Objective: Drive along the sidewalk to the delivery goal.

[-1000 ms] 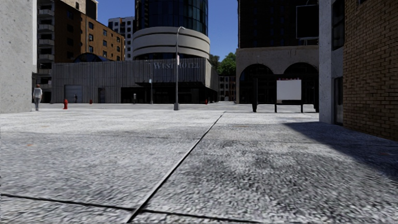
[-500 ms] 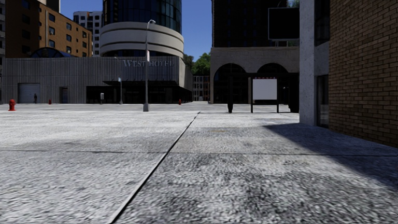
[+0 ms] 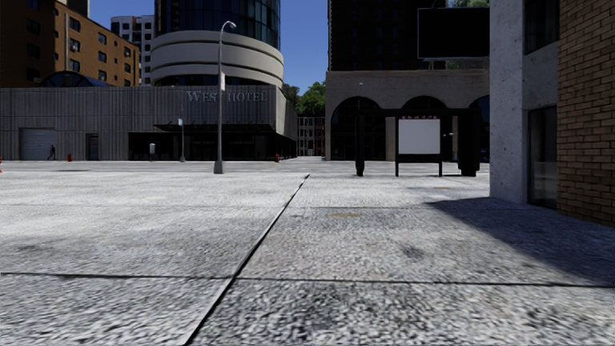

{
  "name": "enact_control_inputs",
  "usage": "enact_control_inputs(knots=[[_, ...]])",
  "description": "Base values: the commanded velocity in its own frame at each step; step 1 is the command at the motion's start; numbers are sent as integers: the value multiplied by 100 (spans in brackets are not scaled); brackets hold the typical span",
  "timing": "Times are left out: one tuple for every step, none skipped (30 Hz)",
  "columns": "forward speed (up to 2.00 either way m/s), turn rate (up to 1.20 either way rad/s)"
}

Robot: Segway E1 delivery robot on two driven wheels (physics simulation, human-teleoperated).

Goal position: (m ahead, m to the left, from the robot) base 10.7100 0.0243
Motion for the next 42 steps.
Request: enact_control_inputs(knots=[[200,0],[200,0],[200,0],[200,0],[200,0],[200,0],[200,0],[200,0],[200,0],[200,0],[200,0],[200,0],[200,0],[200,0],[200,0],[200,0],[200,0],[200,0],[200,0],[200,0],[200,0],[200,0],[200,0],[200,0],[200,0],[200,0],[200,0],[200,0],[200,0],[200,0],[200,0],[200,0],[200,0],[200,0],[200,0],[200,0],[200,0],[200,0],[200,0],[200,0],[200,0],[200,0]])
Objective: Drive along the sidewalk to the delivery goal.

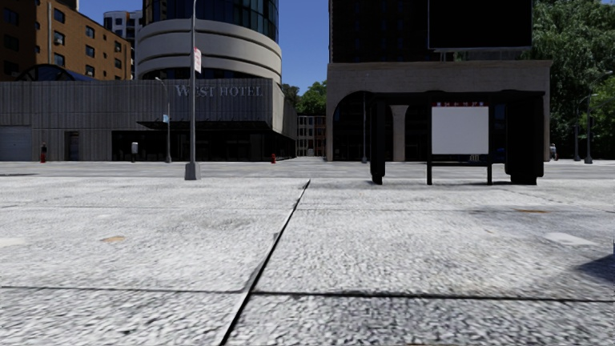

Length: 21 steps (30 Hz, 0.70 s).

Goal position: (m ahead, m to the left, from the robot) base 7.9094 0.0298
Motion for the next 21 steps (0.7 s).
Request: enact_control_inputs(knots=[[200,0],[200,0],[200,0],[200,0],[200,0],[200,0],[200,0],[200,0],[200,0],[200,0],[200,0],[200,0],[200,0],[200,0],[200,0],[200,0],[200,0],[200,0],[200,0],[200,0],[200,0]])
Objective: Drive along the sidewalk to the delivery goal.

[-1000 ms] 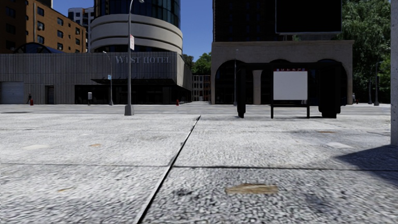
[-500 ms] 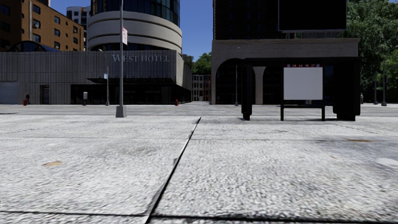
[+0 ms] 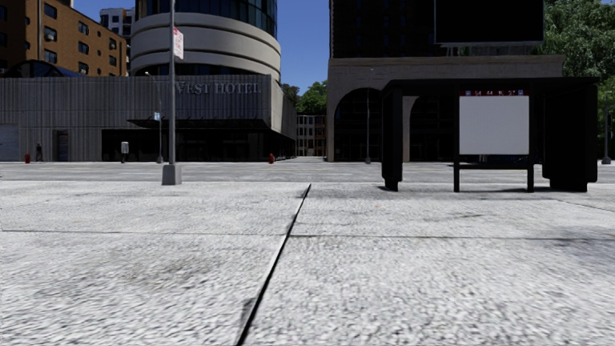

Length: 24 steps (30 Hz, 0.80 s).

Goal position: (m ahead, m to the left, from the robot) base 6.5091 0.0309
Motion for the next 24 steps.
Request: enact_control_inputs(knots=[[200,0],[200,0],[200,0],[200,0],[200,0],[200,0],[200,0],[200,0],[200,0],[200,0],[200,0],[200,0],[200,0],[200,0],[200,0],[200,0],[200,0],[200,0],[200,0],[200,2],[200,53],[200,53],[200,67],[200,74]])
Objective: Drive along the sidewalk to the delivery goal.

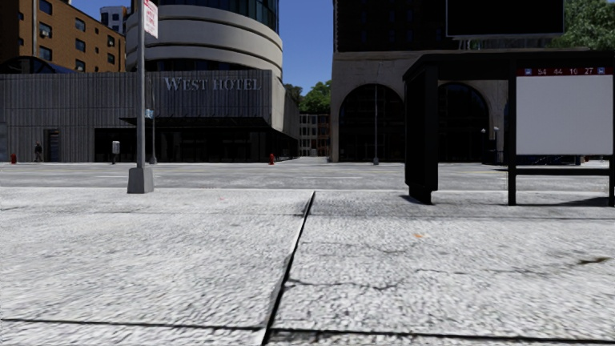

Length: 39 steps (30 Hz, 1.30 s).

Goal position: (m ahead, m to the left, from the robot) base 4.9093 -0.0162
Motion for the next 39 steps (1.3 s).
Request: enact_control_inputs(knots=[[200,75],[200,62],[200,62],[200,13],[200,0],[200,0],[200,0],[200,0],[200,0],[200,0],[200,0],[200,0],[200,0],[200,0],[200,0],[200,0],[200,0],[200,0],[200,0],[200,0],[200,0],[200,0],[200,0],[200,0],[200,0],[200,0],[200,0],[200,0],[200,0],[200,0],[200,0],[200,0],[200,0],[200,0],[200,0],[200,0],[200,0],[182,0],[158,0]])
